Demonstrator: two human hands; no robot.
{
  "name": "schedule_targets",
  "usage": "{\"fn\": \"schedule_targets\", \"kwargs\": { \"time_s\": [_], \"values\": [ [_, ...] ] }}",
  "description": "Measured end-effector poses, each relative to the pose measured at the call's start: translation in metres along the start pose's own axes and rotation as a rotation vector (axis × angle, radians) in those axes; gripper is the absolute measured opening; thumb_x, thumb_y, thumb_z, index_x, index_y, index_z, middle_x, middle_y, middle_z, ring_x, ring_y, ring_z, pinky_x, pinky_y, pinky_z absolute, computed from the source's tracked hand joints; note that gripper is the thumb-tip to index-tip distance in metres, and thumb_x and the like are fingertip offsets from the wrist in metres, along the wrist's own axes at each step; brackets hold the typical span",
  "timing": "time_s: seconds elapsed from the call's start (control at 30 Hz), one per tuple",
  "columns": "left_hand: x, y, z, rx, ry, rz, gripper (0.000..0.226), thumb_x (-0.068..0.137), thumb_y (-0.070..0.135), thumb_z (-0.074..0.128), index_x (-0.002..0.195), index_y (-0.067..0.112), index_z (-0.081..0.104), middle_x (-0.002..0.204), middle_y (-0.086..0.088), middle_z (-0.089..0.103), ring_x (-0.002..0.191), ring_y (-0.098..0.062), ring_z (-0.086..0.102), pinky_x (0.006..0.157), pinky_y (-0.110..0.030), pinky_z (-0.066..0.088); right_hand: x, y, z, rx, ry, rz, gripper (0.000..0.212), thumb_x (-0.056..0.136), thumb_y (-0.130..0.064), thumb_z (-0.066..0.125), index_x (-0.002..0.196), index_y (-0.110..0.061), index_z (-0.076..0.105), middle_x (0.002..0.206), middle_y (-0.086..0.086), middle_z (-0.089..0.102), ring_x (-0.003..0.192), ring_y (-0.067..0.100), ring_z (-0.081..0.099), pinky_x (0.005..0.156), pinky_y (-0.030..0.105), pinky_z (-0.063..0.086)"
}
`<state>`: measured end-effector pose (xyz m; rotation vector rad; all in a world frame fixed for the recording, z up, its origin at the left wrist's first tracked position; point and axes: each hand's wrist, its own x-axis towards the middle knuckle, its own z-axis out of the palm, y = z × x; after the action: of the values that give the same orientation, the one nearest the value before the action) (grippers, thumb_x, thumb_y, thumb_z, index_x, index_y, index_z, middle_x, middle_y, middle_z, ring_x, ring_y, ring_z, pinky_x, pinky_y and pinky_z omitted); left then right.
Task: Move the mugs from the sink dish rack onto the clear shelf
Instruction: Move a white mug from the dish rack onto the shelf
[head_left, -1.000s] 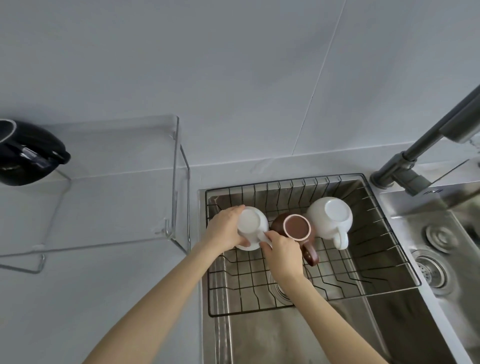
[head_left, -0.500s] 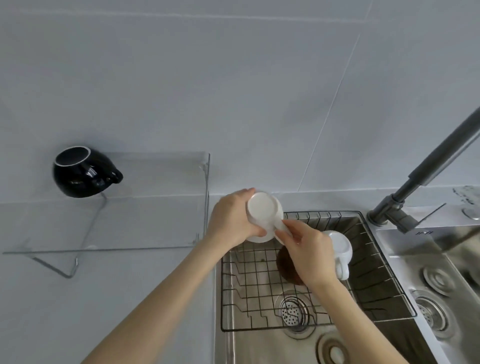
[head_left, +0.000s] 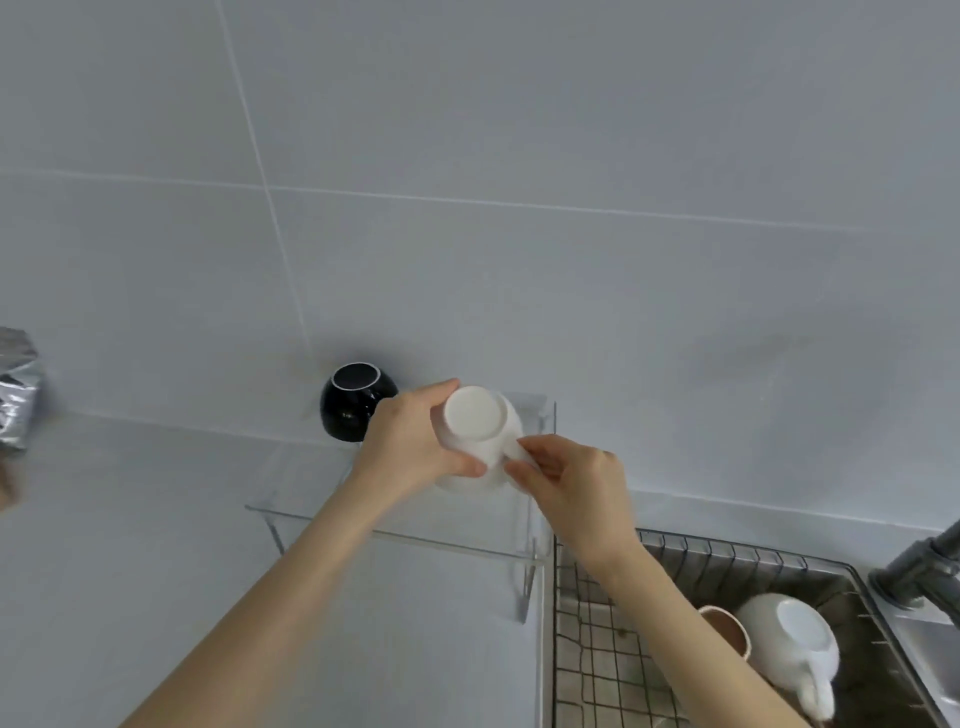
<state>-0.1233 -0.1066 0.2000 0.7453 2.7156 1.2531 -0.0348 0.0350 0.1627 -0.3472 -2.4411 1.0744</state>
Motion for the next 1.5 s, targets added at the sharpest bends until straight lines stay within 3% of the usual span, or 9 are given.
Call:
{"fn": "schedule_targets", "kwargs": {
  "time_s": [0.13,0.2,0.37,0.53,0.7,0.9,1.23,1.37,1.5],
  "values": [
    [0.002,-0.037,-0.028,-0.031,0.051,-0.068,0.081,0.042,0.019,0.089,0.118,0.016,0.059,0.103,0.0,0.067,0.103,-0.02,0.06,0.088,-0.028,0.045,0.015,-0.02,0.039,0.021,-0.093,-0.033,0.02,0.08,-0.027,0.065,0.094,-0.013,0.07,0.081,0.01,0.076,0.081,0.027,0.069,0.075,0.041,0.055],
    [0.004,-0.054,-0.036,-0.037,0.065,-0.108,0.084,0.044,0.016,0.088,0.121,0.016,0.056,0.111,-0.001,0.065,0.108,-0.018,0.058,0.089,-0.025,0.043,0.02,-0.027,0.057,0.033,-0.136,-0.022,0.02,0.08,-0.026,0.064,0.094,-0.012,0.07,0.083,0.01,0.076,0.081,0.026,0.069,0.076,0.041,0.055],
    [0.006,-0.091,-0.052,-0.056,0.047,-0.176,0.082,0.028,0.032,0.083,0.107,0.024,0.063,0.106,0.002,0.066,0.101,-0.015,0.059,0.086,-0.029,0.046,0.027,-0.035,0.098,0.03,-0.204,0.011,0.019,0.08,-0.026,0.063,0.092,-0.014,0.07,0.083,0.01,0.076,0.083,0.029,0.066,0.076,0.039,0.053],
    [0.004,-0.124,-0.059,-0.053,0.042,-0.222,0.092,0.03,0.032,0.083,0.118,0.019,0.06,0.111,-0.002,0.069,0.104,-0.018,0.061,0.085,-0.024,0.043,0.031,-0.039,0.129,0.035,-0.267,0.022,0.018,0.079,-0.025,0.064,0.091,-0.013,0.07,0.084,0.011,0.076,0.086,0.031,0.067,0.078,0.041,0.053],
    [0.005,-0.134,-0.067,-0.076,0.061,-0.259,0.074,0.042,0.014,0.089,0.111,0.018,0.063,0.094,0.0,0.068,0.091,-0.017,0.06,0.081,-0.025,0.043,0.036,-0.045,0.143,0.024,-0.277,0.022,0.022,0.079,-0.027,0.063,0.096,-0.014,0.069,0.093,0.008,0.076,0.091,0.028,0.066,0.081,0.039,0.053],
    [0.003,-0.135,-0.072,-0.041,0.056,-0.276,0.086,0.023,0.045,0.076,0.104,0.019,0.066,0.101,-0.008,0.072,0.097,-0.026,0.063,0.091,-0.042,0.049,0.039,-0.051,0.149,0.004,-0.284,0.002,0.018,0.08,-0.027,0.062,0.088,-0.012,0.07,0.087,0.013,0.075,0.087,0.034,0.065,0.078,0.041,0.052],
    [0.002,-0.138,-0.074,-0.012,0.003,-0.274,0.066,0.029,0.044,0.077,0.089,0.02,0.065,0.092,-0.012,0.068,0.092,-0.033,0.06,0.084,-0.042,0.049,0.034,-0.055,0.15,0.017,-0.281,-0.009,0.019,0.08,-0.025,0.061,0.088,-0.01,0.07,0.087,0.013,0.075,0.085,0.034,0.064,0.078,0.042,0.051],
    [0.002,-0.138,-0.076,-0.001,-0.02,-0.292,0.084,0.028,0.045,0.077,0.107,0.02,0.062,0.097,-0.003,0.066,0.094,-0.023,0.058,0.083,-0.032,0.044,0.034,-0.054,0.15,0.037,-0.283,-0.011,0.019,0.08,-0.026,0.062,0.091,-0.013,0.07,0.089,0.012,0.075,0.088,0.033,0.065,0.08,0.042,0.052],
    [0.004,-0.117,-0.068,0.119,0.01,-0.249,0.086,0.047,0.028,0.086,0.124,0.014,0.049,0.121,-0.006,0.056,0.118,-0.027,0.049,0.089,-0.029,0.038,0.036,-0.052,0.134,0.078,-0.374,0.003,0.038,0.081,-0.025,0.063,0.117,-0.013,0.059,0.111,0.011,0.069,0.105,0.024,0.062,0.095,0.041,0.048]
  ]
}}
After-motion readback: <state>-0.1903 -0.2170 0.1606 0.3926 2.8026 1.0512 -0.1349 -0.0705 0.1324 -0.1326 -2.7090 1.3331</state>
